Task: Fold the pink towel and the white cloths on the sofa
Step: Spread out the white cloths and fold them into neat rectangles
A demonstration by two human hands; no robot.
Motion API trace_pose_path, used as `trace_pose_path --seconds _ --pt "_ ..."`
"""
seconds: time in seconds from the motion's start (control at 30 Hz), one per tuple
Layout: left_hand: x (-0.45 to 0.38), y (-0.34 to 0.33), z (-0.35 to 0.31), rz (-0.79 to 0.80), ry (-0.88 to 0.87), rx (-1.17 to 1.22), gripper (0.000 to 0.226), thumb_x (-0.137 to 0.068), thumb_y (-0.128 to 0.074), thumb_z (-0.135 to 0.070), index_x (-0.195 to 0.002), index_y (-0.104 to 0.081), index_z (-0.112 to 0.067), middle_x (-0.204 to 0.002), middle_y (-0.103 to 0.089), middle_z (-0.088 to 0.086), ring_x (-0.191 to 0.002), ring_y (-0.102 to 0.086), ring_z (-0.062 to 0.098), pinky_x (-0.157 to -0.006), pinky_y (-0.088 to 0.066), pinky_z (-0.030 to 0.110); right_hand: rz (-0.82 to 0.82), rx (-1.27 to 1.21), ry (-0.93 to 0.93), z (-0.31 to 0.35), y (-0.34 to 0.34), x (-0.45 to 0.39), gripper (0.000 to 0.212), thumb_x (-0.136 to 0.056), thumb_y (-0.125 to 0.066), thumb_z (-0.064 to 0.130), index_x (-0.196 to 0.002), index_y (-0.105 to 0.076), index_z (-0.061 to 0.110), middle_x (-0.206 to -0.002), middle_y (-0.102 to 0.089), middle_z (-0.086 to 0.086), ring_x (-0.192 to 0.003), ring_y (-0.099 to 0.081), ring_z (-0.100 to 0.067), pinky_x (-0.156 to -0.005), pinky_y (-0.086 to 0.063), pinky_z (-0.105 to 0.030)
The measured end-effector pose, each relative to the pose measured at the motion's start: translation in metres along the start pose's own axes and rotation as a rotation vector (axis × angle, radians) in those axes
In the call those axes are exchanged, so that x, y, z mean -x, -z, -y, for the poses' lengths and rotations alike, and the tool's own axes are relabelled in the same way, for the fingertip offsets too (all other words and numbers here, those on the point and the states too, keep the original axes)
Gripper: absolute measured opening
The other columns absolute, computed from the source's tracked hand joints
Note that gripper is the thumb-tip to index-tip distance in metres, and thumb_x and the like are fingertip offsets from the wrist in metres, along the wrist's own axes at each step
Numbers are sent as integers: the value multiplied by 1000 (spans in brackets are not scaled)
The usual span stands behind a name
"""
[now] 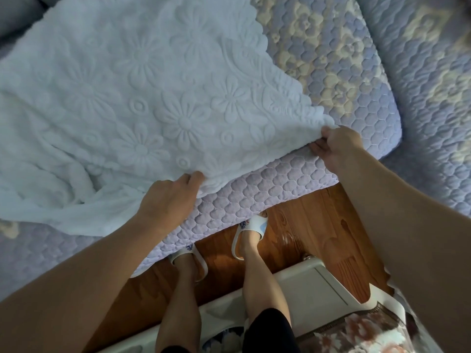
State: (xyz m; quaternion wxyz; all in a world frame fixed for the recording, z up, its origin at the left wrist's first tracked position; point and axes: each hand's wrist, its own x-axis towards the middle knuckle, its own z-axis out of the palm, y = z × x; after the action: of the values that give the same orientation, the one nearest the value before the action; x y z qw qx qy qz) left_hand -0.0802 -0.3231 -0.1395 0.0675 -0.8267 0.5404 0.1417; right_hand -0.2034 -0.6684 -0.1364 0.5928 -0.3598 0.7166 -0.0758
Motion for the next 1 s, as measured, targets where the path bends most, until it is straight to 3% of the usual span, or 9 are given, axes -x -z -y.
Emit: trace_pose_path --seconds 0.13,0.23,0.37,0.47,0.6,0.73,0.87,0.93,1.0 --pt "3 2 9 -47 -120 62 49 -55 -62 9 -97 -44 -8 -60 -52 10 -28 -46 27 -40 -25 23 22 -2 18 -1 1 -2 22 -98 -55 2 -86 -59 21 -105 -68 -9 -87 -68 -20 -74 -63 -33" --pt "10 2 15 12 -177 70 46 -54 -51 10 -95 -59 -8 -79 -59 15 -28 -43 26 -38 -30 24 28 -16 21 -1 2 -2 24 -98 -54 1 -86 -58 21 -107 -67 -9 -96 -68 -22 -80 -63 -36" --pt "20 -5 4 72 26 104 38 -73 -75 -5 -110 -66 -11 -95 -60 9 -31 -44 27 -38 -26 24 36 -27 11 -1 1 1 24 -99 -54 0 -86 -58 21 -108 -68 -9 -109 -69 -26 -83 -63 -38" --pt "28 -8 -11 71 164 291 15 -86 -73 -21 -100 -68 -18 -104 -56 6 -40 -51 30 -39 -39 28 33 -18 6 -1 1 2 24 -98 -54 0 -86 -59 21 -112 -68 -10 -114 -68 -27 -82 -63 -38" --pt "36 -20 -22 137 285 424 10 -84 -75 -17 -80 -66 -20 -115 -50 4 -44 -49 23 -46 -38 26 29 -11 1 0 0 1 24 -98 -54 0 -86 -59 20 -104 -67 -9 -113 -68 -28 -81 -63 -37" --pt "37 -21 -22 151 325 469 7 -88 -71 -16 -93 -70 -21 -122 -47 2 -50 -52 20 -49 -39 26 31 -23 -13 0 0 0 23 -98 -55 0 -87 -59 20 -107 -68 -9 -109 -70 -26 -77 -63 -34" --pt "73 15 -14 -5 348 485 14 -93 -64 -28 -105 -64 -21 -108 -49 2 -52 -58 21 -46 -46 28 19 -139 -85 5 8 12 26 -97 -57 -2 -116 -64 15 -109 -71 -8 -94 -73 -21 -76 -64 -38" --pt "113 43 1 -73 467 466 27 -101 -47 -36 -113 -62 -16 -104 -58 4 -66 -66 25 -55 -53 35 -14 -202 -124 10 15 30 33 -97 -57 -3 -125 -62 13 -107 -71 -9 -89 -74 -21 -73 -64 -41" --pt "159 77 17 -99 651 466 32 -105 -40 -28 -124 -60 -11 -114 -66 10 -94 -69 31 -80 -54 43 -53 -231 -129 20 21 57 32 -97 -53 -3 -124 -63 12 -105 -73 -9 -84 -75 -21 -71 -64 -43"
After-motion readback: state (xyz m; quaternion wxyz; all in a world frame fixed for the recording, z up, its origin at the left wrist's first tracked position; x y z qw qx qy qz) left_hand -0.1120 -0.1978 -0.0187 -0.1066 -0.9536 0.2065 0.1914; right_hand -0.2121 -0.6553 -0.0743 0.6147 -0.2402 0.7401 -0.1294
